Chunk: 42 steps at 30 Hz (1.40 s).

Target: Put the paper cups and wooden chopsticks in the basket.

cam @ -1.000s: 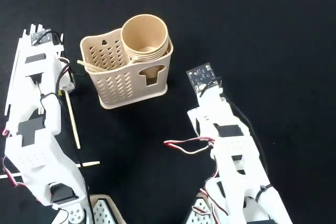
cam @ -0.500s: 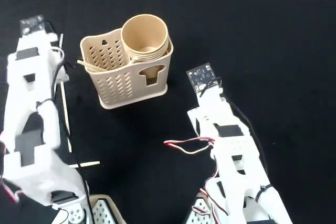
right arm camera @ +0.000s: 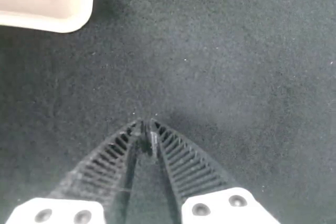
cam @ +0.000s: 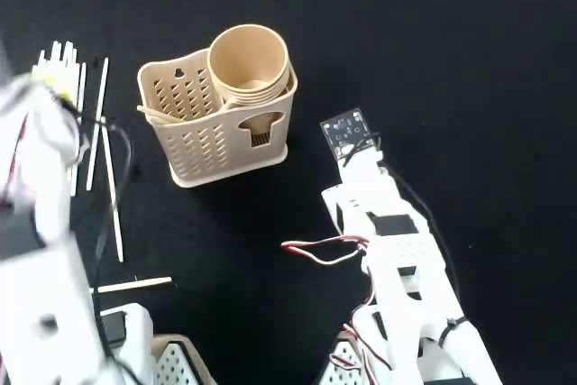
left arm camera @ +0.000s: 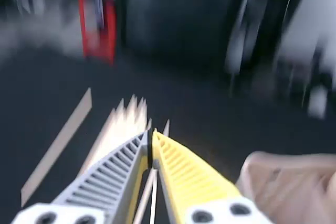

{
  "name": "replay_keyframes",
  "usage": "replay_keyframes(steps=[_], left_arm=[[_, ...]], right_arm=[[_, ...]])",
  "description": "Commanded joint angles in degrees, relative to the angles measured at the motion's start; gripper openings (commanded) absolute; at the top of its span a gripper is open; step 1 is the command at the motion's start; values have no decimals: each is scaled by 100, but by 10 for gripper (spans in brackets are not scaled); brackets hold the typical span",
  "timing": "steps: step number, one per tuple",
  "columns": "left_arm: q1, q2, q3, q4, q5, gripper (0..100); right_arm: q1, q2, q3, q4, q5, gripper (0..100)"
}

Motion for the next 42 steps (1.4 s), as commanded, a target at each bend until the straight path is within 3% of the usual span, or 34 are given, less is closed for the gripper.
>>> replay_keyframes(steps=[1,5,9,18,20,24,29,42], left_arm=[[391,-2022,804,-1582,79,29],[1297,-2778,1692,-2488,35,29],[1877,-2804,2070,-2558,53,29],[1982,-2840,2202,-2558,53,29],[1859,-2848,2185,-2303,-53,34],[1033,-2655,1631,-721,-158,73],[-145,-1266,1279,-18,290,91],[-242,4062,-435,431,-158,134]], right_arm=[[-35,-171,-31,-105,35,14],[-44,-171,-31,-105,35,14],[-44,-171,-31,-105,35,14],[-35,-171,-31,-105,35,14],[-35,-171,-31,-105,35,14],[-35,-171,-31,-105,35,14],[-53,-171,-40,-105,35,14],[-35,-171,-40,-105,35,14]])
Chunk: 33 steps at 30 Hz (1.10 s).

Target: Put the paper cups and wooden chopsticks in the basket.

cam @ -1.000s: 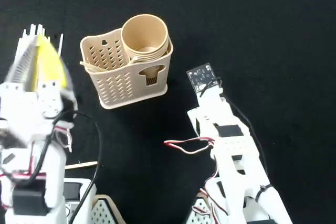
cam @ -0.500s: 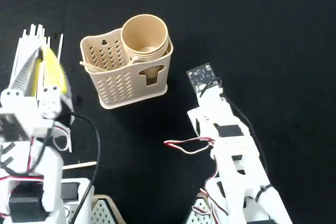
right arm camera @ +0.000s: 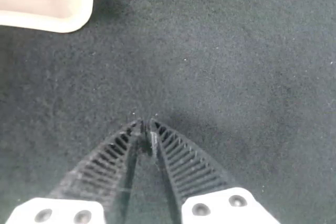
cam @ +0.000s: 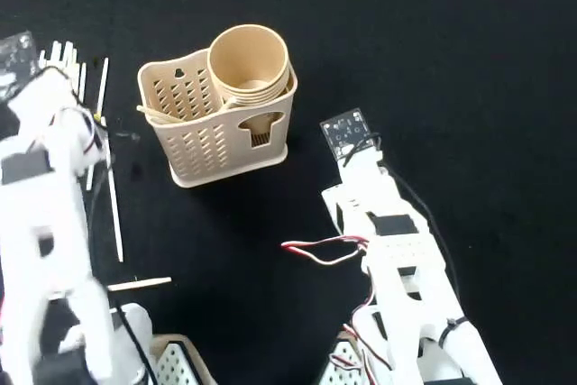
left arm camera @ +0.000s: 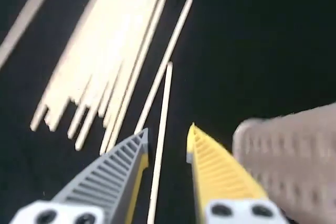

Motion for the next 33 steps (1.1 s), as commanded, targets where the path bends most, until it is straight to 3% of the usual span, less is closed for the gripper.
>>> replay_keyframes(steps=[1,7,21,25,33], left_arm=[[-119,1811,-1059,35,-273,134],[-127,3578,-2018,70,-457,134],[-127,6391,-4593,1380,-580,125],[-110,6523,-4910,1574,-589,22],[-75,5855,-5657,2277,-580,29]], right_arm=[[-35,-171,-40,-105,35,14],[-35,-171,-40,-105,35,14],[-35,-171,-48,-105,35,15],[-35,-171,-48,-105,35,15],[-35,-171,-40,-105,35,15]])
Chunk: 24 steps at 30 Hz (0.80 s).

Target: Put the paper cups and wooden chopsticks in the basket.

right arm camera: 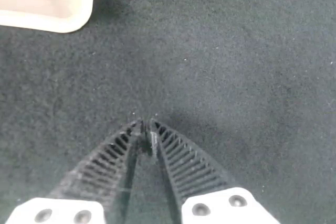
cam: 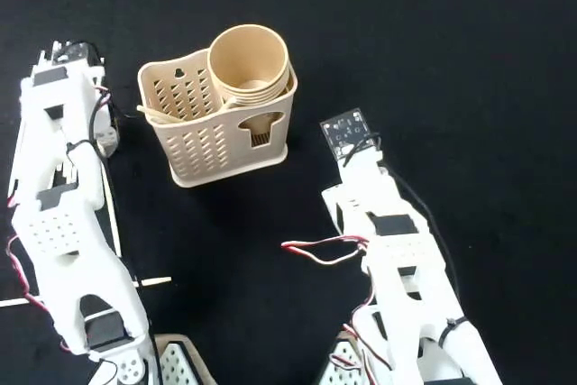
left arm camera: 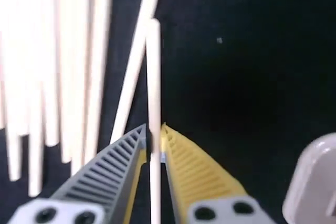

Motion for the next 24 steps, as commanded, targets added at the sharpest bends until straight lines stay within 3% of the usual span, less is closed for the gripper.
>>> replay_keyframes(steps=[1,7,13,18,24], left_arm=[[13,-879,-497,325,-53,29],[224,-2532,4,387,-35,29],[778,-4932,1569,-79,-18,29],[954,-7587,3240,-1503,-18,29],[998,-10057,4963,-4149,-9,29]], right_arm=[[-35,-171,-40,-105,35,15],[-35,-171,-40,-105,35,14],[-35,-171,-40,-105,35,14],[-35,-171,-31,-105,35,14],[-35,-171,-31,-105,35,14]])
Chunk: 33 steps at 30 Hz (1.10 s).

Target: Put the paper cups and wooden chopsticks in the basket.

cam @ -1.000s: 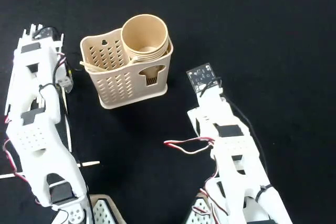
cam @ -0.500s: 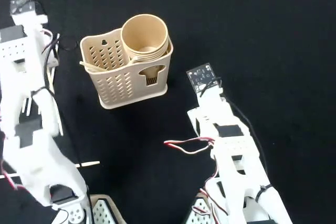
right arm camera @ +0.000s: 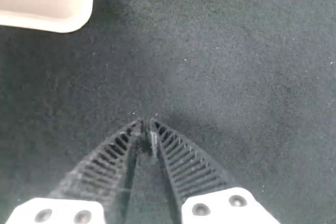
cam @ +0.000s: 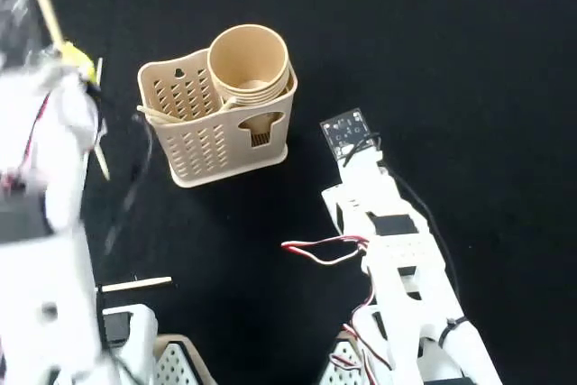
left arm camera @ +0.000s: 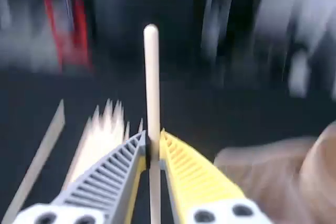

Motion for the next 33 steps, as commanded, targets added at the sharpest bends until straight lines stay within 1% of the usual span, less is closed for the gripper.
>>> replay_keyframes(steps=[1,3,8,12,22,24,25,27,28,31,33], left_arm=[[224,-1890,1059,-2040,0,29],[532,-2224,1262,-2409,0,29],[1631,-2426,1279,-2462,0,29],[1974,-2224,1341,-2470,0,29],[1991,-1327,1965,-2470,18,30],[1956,-1319,2018,-2444,264,34],[1947,-1327,2009,-2400,440,53],[1912,-1336,1895,-1925,677,166],[1859,-1284,1719,-1547,800,207],[1666,-1240,1174,-800,932,198],[1367,-1248,848,-431,949,195]], right_arm=[[-35,-171,-31,-105,44,14],[-44,-171,-31,-105,44,14],[-53,-171,-31,-105,44,14],[-44,-171,-31,-105,44,14],[-44,-171,-31,-105,44,14],[-44,-171,-31,-105,44,14],[-44,-171,-31,-105,44,14],[-44,-171,-31,-105,44,14],[-44,-171,-31,-105,44,14],[-44,-171,-31,-105,44,14],[-53,-171,-31,-105,44,14]])
